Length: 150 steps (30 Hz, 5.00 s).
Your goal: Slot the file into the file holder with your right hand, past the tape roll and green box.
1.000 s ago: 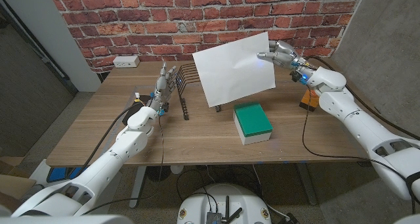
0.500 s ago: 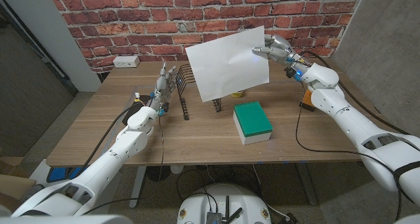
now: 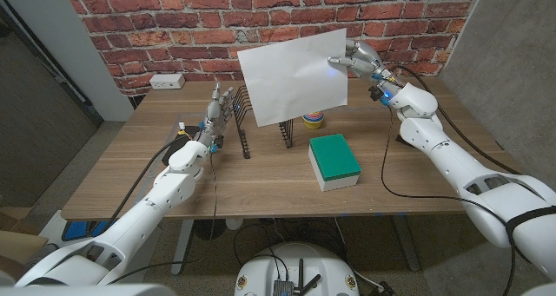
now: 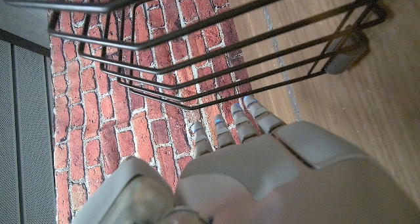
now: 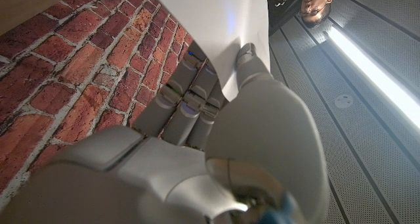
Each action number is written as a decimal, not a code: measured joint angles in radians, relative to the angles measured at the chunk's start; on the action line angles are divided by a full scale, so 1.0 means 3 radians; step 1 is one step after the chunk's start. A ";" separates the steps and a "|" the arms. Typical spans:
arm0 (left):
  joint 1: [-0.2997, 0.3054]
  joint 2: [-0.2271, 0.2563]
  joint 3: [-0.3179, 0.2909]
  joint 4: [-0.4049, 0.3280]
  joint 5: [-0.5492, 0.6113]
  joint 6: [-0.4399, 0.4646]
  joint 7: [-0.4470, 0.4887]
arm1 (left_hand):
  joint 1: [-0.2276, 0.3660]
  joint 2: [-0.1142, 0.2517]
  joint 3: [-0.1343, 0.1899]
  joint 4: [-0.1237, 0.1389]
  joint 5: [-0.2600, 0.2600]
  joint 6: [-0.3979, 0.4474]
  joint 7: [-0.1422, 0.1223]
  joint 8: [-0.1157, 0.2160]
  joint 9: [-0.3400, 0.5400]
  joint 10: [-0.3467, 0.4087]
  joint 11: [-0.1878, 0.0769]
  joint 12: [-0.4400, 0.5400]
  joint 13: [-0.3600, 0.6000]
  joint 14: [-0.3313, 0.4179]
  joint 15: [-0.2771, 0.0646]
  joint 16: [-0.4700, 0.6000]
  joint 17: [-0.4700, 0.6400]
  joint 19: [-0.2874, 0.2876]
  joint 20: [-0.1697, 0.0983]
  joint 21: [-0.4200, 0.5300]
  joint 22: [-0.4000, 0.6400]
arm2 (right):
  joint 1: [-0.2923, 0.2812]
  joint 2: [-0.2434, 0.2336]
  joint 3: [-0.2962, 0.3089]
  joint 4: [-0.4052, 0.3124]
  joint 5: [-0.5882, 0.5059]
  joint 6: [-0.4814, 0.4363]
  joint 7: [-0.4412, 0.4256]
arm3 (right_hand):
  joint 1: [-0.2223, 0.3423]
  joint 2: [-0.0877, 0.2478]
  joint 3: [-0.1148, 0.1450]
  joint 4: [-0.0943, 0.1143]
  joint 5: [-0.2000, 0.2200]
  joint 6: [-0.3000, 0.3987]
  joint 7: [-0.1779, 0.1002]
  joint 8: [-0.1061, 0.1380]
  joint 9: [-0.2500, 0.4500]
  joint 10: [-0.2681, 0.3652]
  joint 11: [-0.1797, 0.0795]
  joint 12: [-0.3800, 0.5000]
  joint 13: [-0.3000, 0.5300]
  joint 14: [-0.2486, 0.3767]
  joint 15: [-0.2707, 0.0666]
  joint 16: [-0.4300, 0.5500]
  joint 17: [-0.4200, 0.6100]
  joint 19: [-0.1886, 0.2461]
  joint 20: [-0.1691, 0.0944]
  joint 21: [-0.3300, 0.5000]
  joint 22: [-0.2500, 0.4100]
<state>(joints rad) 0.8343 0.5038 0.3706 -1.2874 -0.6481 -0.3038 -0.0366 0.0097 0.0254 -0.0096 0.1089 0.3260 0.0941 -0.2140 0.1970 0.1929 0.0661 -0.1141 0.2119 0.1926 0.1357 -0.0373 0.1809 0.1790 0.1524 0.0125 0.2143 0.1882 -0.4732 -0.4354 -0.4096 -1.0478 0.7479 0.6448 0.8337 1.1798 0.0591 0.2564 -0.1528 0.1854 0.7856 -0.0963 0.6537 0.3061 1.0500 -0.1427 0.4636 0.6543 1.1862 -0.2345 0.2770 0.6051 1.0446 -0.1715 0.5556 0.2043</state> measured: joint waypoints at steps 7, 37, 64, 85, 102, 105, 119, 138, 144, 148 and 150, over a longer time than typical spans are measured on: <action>0.0000 0.0000 0.0000 0.0000 0.0000 -0.0001 0.0000 | 0.0000 0.0000 0.0000 0.0000 0.0000 0.0000 0.0000 0.0000 0.0000 0.0000 0.0000 0.0000 0.0000 0.0000 0.0000 0.0000 0.0000 0.0000 0.0000 0.0000 0.0000 | -0.0016 0.0060 -0.0012 -0.0002 -0.0051 0.0068 -0.0147 | 0.0000 0.0000 0.0000 0.0000 0.0000 0.0000 0.0000 0.0000 0.0000 0.0000 0.0000 -0.0001 0.0005 -0.0030 -0.0004 -0.0001 0.0015 -0.0009 -0.0003 0.0026 0.0000; 0.0003 0.0000 0.0000 -0.0002 0.0002 -0.0001 0.0003 | 0.0000 0.0000 0.0000 0.0000 0.0000 0.0000 0.0000 0.0000 0.0000 0.0000 0.0000 0.0000 0.0000 0.0000 0.0000 0.0000 0.0000 0.0000 0.0000 0.0000 0.0000 | 0.0366 0.0560 -0.0039 0.0751 0.0016 0.0485 0.0043 | -0.0031 0.0004 -0.0011 0.0009 0.0013 0.0017 -0.0053 0.0000 -0.0016 0.0018 0.0018 -0.0035 0.0028 -0.0059 -0.0011 -0.0036 0.0046 -0.0095 0.0024 0.0077 0.0001; 0.0000 0.0000 0.0001 -0.0003 0.0001 -0.0001 0.0003 | 0.0000 0.0000 0.0000 0.0000 0.0000 0.0000 0.0000 0.0000 0.0000 0.0000 0.0000 0.0000 0.0000 0.0000 0.0000 0.0000 0.0000 0.0000 0.0000 0.0000 0.0000 | 0.0963 0.1019 0.0133 0.1954 0.0061 0.0739 0.0566 | -0.0052 0.0026 -0.0011 0.0009 0.0026 0.0027 -0.0064 0.0016 -0.0031 0.0018 0.0017 -0.0071 0.0068 -0.0094 0.0025 -0.0075 0.0068 -0.0146 0.0050 0.0116 0.0000; -0.0001 0.0000 0.0001 -0.0002 0.0001 0.0000 0.0002 | 0.0000 0.0000 0.0000 0.0000 0.0000 0.0000 0.0000 0.0000 0.0000 0.0000 0.0000 0.0000 0.0000 0.0000 0.0000 0.0000 0.0000 0.0000 0.0000 0.0000 0.0000 | 0.1137 0.1138 0.0261 0.2276 -0.0215 0.0548 0.0433 | -0.0059 0.0019 -0.0011 0.0008 0.0026 0.0024 -0.0095 0.0015 -0.0037 0.0018 0.0017 -0.0077 0.0083 -0.0130 0.0037 -0.0098 0.0092 -0.0216 0.0085 0.0146 -0.0015; -0.0001 -0.0001 0.0001 0.0000 0.0001 0.0001 0.0002 | 0.0000 0.0000 0.0000 0.0000 0.0000 0.0000 0.0000 0.0000 0.0000 0.0000 0.0000 0.0000 0.0000 0.0000 0.0000 0.0000 0.0000 0.0000 0.0000 0.0000 0.0000 | 0.1218 0.1201 0.0338 0.2323 -0.0411 0.0347 0.0316 | -0.0050 0.0028 -0.0013 0.0007 0.0023 0.0024 -0.0095 0.0013 -0.0046 0.0018 0.0017 -0.0101 0.0099 -0.0135 0.0032 -0.0111 0.0099 -0.0238 0.0083 0.0164 -0.0014; -0.0001 -0.0001 0.0001 0.0000 0.0001 0.0001 0.0002 | 0.0000 0.0000 0.0000 0.0000 0.0000 0.0000 0.0000 0.0000 0.0000 0.0000 0.0000 0.0000 0.0000 0.0000 0.0000 0.0000 0.0000 0.0000 0.0000 0.0000 0.0000 | 0.1223 0.1212 0.0351 0.2328 -0.0440 0.0314 0.0304 | -0.0065 0.0043 -0.0028 0.0018 0.0023 0.0024 -0.0095 0.0013 -0.0046 0.0018 0.0017 -0.0101 0.0099 -0.0152 0.0048 -0.0111 0.0108 -0.0238 0.0083 0.0182 -0.0014; -0.0002 -0.0001 0.0001 0.0001 0.0001 0.0002 0.0002 | 0.0000 0.0000 0.0000 0.0000 0.0000 0.0000 0.0000 0.0000 0.0000 0.0000 0.0000 0.0000 0.0000 0.0000 0.0000 0.0000 0.0000 0.0000 0.0000 0.0000 0.0000 | 0.1239 0.1239 0.0390 0.2336 -0.0535 0.0176 0.0263 | -0.0068 0.0046 -0.0029 0.0017 0.0023 0.0024 -0.0095 0.0013 -0.0046 0.0018 0.0017 -0.0116 0.0116 -0.0153 0.0050 -0.0111 0.0108 -0.0256 0.0101 0.0207 -0.0014; -0.0002 0.0000 0.0001 0.0000 0.0001 0.0002 0.0002 | 0.0000 0.0000 0.0000 0.0000 0.0000 0.0000 0.0000 0.0000 0.0000 0.0000 0.0000 0.0000 0.0000 0.0000 0.0000 0.0000 0.0000 0.0000 0.0000 0.0000 0.0000 | 0.1253 0.1262 0.0450 0.2344 -0.0625 -0.0029 0.0217 | -0.0068 0.0045 -0.0029 0.0017 0.0022 0.0024 -0.0095 0.0013 -0.0061 0.0018 0.0017 -0.0129 0.0129 -0.0152 0.0050 -0.0123 0.0124 -0.0280 0.0113 0.0233 -0.0014; -0.0002 0.0000 0.0001 0.0000 0.0001 0.0002 0.0001 | 0.0000 0.0000 0.0000 0.0000 0.0000 0.0000 0.0000 0.0000 0.0000 0.0000 0.0000 0.0000 0.0000 0.0000 0.0000 0.0000 0.0000 0.0000 0.0000 0.0000 0.0000 | 0.1255 0.1270 0.0462 0.2346 -0.0668 -0.0113 0.0175 | -0.0069 0.0045 -0.0029 0.0017 0.0022 0.0024 -0.0095 0.0013 -0.0061 0.0018 0.0017 -0.0129 0.0129 -0.0177 0.0058 -0.0123 0.0124 -0.0286 0.0107 0.0246 -0.0014; -0.0002 -0.0001 0.0001 0.0000 0.0001 0.0002 0.0001 | 0.0000 0.0000 0.0000 0.0000 0.0000 0.0000 0.0000 0.0000 0.0000 0.0000 0.0000 0.0000 0.0000 0.0000 0.0000 0.0000 0.0000 0.0000 0.0000 0.0000 0.0000 | 0.1257 0.1276 0.0469 0.2347 -0.0699 -0.0163 0.0146 | -0.0069 0.0045 -0.0029 0.0017 0.0022 0.0024 -0.0095 0.0013 -0.0061 0.0018 0.0017 -0.0129 0.0129 -0.0179 0.0059 -0.0136 0.0124 -0.0311 0.0109 0.0246 -0.0014; -0.0002 -0.0001 0.0001 0.0000 0.0001 0.0002 0.0001 | 0.0000 0.0000 0.0000 0.0000 0.0000 0.0000 0.0000 0.0000 0.0000 0.0000 0.0000 0.0000 0.0000 0.0000 0.0000 0.0000 0.0000 0.0000 0.0000 0.0000 0.0000 | 0.1258 0.1284 0.0479 0.2348 -0.0714 -0.0190 0.0133 | -0.0069 0.0045 -0.0029 0.0017 0.0022 0.0024 -0.0095 0.0013 -0.0061 0.0018 0.0017 -0.0129 0.0130 -0.0179 0.0059 -0.0137 0.0123 -0.0311 0.0108 0.0246 -0.0014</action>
<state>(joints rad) 0.8338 0.5036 0.3710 -1.2874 -0.6479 -0.3032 -0.0363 0.0097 0.0254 -0.0096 0.1089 0.3260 0.0941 -0.2140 0.1970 0.1929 0.0662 -0.1141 0.2118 0.1926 0.1357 -0.0373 0.1809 0.1790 0.1524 0.0125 0.2143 0.1882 -0.0958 -0.0503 -0.2660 -0.3433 0.5335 0.5879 0.8736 1.1592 0.0725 0.2477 -0.1477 0.1920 0.7927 -0.1246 0.6575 0.2877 1.0555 -0.1377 0.4248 0.6934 1.1324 -0.2168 0.2360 0.6421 0.9512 -0.1390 0.6294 0.2002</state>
